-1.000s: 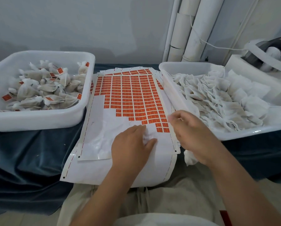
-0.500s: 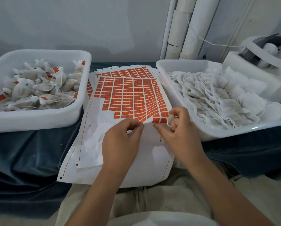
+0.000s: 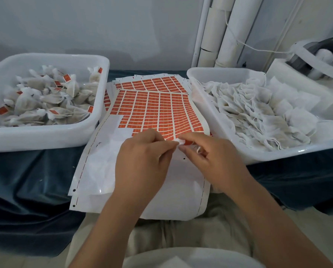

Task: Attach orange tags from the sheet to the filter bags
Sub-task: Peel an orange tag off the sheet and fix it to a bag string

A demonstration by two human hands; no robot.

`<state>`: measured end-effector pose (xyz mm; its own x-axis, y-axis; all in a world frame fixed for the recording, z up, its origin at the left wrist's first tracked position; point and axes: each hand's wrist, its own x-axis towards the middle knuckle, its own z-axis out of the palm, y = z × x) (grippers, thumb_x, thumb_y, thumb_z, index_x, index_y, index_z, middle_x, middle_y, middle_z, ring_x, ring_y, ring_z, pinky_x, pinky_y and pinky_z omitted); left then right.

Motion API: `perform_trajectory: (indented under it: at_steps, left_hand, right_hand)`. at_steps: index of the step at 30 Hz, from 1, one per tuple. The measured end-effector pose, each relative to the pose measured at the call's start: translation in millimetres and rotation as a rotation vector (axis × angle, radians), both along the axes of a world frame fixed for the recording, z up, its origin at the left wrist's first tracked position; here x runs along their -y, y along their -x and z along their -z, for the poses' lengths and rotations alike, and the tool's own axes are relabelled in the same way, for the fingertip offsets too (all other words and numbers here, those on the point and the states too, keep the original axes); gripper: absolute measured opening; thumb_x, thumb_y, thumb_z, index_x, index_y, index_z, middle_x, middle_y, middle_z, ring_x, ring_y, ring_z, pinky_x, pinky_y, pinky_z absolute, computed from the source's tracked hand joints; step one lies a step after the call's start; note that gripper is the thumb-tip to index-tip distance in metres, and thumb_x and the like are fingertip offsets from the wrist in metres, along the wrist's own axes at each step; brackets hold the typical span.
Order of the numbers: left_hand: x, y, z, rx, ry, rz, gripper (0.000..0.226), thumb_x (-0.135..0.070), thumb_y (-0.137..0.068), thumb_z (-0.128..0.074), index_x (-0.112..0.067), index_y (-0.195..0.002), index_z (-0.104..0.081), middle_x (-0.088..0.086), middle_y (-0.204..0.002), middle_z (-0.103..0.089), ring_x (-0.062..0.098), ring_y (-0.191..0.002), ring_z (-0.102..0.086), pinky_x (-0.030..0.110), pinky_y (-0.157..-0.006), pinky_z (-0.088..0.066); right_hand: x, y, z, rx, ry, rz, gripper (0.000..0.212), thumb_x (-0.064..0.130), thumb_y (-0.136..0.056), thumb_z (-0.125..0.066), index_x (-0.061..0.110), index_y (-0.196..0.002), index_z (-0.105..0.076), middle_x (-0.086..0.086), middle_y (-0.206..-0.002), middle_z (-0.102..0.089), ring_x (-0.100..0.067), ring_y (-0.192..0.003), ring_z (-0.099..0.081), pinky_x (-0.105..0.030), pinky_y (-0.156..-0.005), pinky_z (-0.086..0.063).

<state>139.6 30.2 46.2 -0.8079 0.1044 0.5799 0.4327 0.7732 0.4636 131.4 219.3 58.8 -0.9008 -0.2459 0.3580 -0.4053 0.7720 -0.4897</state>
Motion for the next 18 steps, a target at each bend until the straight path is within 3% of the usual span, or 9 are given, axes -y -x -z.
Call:
perform_trajectory:
  at_steps: [4, 9, 14, 16, 18]
  left_hand:
    - [0, -1, 0, 0.024, 0.023, 0.01, 0.033, -0.037, -0.087, -0.063, -0.017, -0.103, -0.084, 0.0, -0.09, -0.075, 0.018, -0.076, -0.067, 0.032, -0.075, -0.056]
    - [4, 1, -1, 0.089, -0.022, 0.018, 0.037, -0.042, -0.085, -0.063, -0.018, -0.104, -0.084, -0.003, -0.096, -0.075, 0.007, -0.081, -0.059, 0.019, -0.075, -0.043]
    - [6, 4, 4, 0.128, -0.056, -0.054, 0.024, -0.036, -0.088, -0.078, -0.022, -0.107, -0.083, -0.006, -0.098, -0.075, 0.008, -0.08, -0.061, 0.022, -0.075, -0.047]
    - [8, 7, 4, 0.172, -0.062, -0.097, 0.025, -0.038, -0.09, -0.078, -0.024, -0.111, -0.082, -0.008, -0.102, -0.075, 0.008, -0.083, -0.061, 0.025, -0.079, -0.051]
    - [9, 9, 4, 0.281, -0.027, -0.122, 0.03, -0.044, -0.092, -0.074, -0.03, -0.119, -0.079, -0.01, -0.112, -0.075, 0.007, -0.088, -0.062, 0.028, -0.088, -0.055]
  right_hand:
    - [-5, -1, -11, 0.037, -0.093, 0.008, 0.035, 0.046, -0.1, -0.063, 0.034, -0.132, -0.067, 0.01, -0.13, -0.072, -0.01, -0.114, -0.068, -0.031, -0.102, -0.054]
    - [-13, -1, -15, -0.089, -0.157, -0.028, 0.022, 0.034, -0.098, -0.071, 0.025, -0.116, -0.077, 0.006, -0.11, -0.079, -0.013, -0.094, -0.074, -0.012, -0.081, -0.042]
    - [-14, -4, -15, -0.267, -0.229, -0.109, 0.012, 0.023, -0.098, -0.072, 0.015, -0.104, -0.078, 0.001, -0.093, -0.078, -0.019, -0.079, -0.073, -0.027, -0.068, -0.054]
    - [-16, -5, -23, -0.227, -0.167, -0.108, 0.015, 0.031, -0.101, -0.068, 0.02, -0.103, -0.078, 0.006, -0.087, -0.076, -0.016, -0.075, -0.071, -0.026, -0.064, -0.054]
    - [-17, -11, -33, -0.147, 0.088, -0.025, 0.019, 0.043, -0.098, -0.065, 0.029, -0.101, -0.078, 0.015, -0.086, -0.076, -0.009, -0.074, -0.071, -0.02, -0.061, -0.055]
